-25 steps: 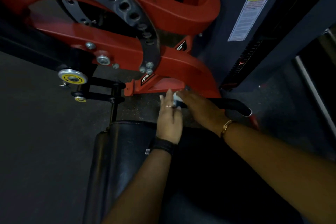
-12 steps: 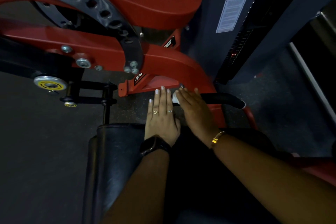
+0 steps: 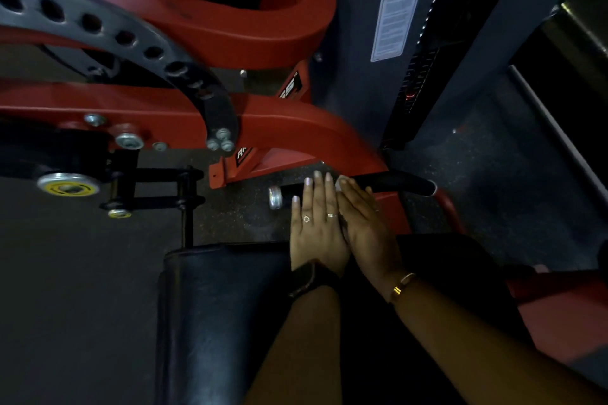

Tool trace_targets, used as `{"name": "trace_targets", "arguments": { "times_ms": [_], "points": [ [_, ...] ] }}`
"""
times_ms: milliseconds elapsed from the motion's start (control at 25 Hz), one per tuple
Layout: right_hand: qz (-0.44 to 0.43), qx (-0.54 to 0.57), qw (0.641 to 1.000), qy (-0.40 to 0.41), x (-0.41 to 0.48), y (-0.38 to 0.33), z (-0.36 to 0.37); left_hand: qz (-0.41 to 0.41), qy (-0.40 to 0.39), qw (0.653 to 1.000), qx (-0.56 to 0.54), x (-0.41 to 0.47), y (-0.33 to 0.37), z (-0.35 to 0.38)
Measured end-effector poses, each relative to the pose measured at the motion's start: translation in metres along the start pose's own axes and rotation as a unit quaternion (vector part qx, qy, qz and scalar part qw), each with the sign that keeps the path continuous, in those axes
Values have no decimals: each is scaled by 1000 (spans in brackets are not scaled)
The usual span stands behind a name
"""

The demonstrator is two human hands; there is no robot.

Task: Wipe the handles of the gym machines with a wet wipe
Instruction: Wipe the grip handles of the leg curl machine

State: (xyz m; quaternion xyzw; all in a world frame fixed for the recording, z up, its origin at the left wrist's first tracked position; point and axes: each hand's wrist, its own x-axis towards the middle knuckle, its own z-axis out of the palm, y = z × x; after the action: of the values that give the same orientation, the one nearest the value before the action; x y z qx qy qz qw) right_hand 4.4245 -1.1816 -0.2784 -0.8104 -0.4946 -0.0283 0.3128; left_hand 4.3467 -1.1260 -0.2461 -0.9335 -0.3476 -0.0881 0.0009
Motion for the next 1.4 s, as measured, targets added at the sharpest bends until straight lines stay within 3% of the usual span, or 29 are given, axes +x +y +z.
{"name": "trace_targets", "arguments": {
  "times_ms": [160, 240, 360, 440, 520, 640, 760, 880, 1040, 1160, 1280, 1320, 1400],
  "points": [
    [178, 97, 965, 168, 13, 1, -12, -29, 7, 999, 37, 2, -1, 5],
    [166, 85, 974, 131, 26, -4, -18, -41, 14, 999, 32, 2, 0, 6],
    [-20, 41, 998, -39, 23, 4, -18, -51, 18, 998, 29, 2, 0, 7],
    [-94, -6, 994, -62, 16, 34, -27, -47, 8, 998, 34, 3, 1, 5],
    [-67, -57, 995, -47, 21, 57, -35, -46, -1, 998, 38, 3, 1, 3],
    [64, -48, 997, -8, 47, 43, -31, -42, -5, 998, 48, 3, 0, 5],
    [21, -16, 1000, 0, 46, 15, -23, -40, 2, 997, 68, 4, -1, 7],
    [-33, -43, 998, -9, 20, 48, -39, -34, -3, 998, 58, 3, 0, 6],
    [112, -24, 993, 2, 31, 78, -43, -43, -15, 997, 64, 5, 3, 2],
    [40, -19, 999, 15, 30, 38, -31, -39, -22, 996, 79, 5, -1, 4],
    [-27, -22, 999, -6, -3, 44, -36, -24, -26, 997, 65, 3, 1, 1],
    [-19, -31, 999, 1, -7, 54, -41, -26, -26, 998, 59, 4, 7, 0],
    [109, -13, 994, 18, 3, 71, -44, -51, -35, 997, 38, 12, 25, 2]
  ]
}}
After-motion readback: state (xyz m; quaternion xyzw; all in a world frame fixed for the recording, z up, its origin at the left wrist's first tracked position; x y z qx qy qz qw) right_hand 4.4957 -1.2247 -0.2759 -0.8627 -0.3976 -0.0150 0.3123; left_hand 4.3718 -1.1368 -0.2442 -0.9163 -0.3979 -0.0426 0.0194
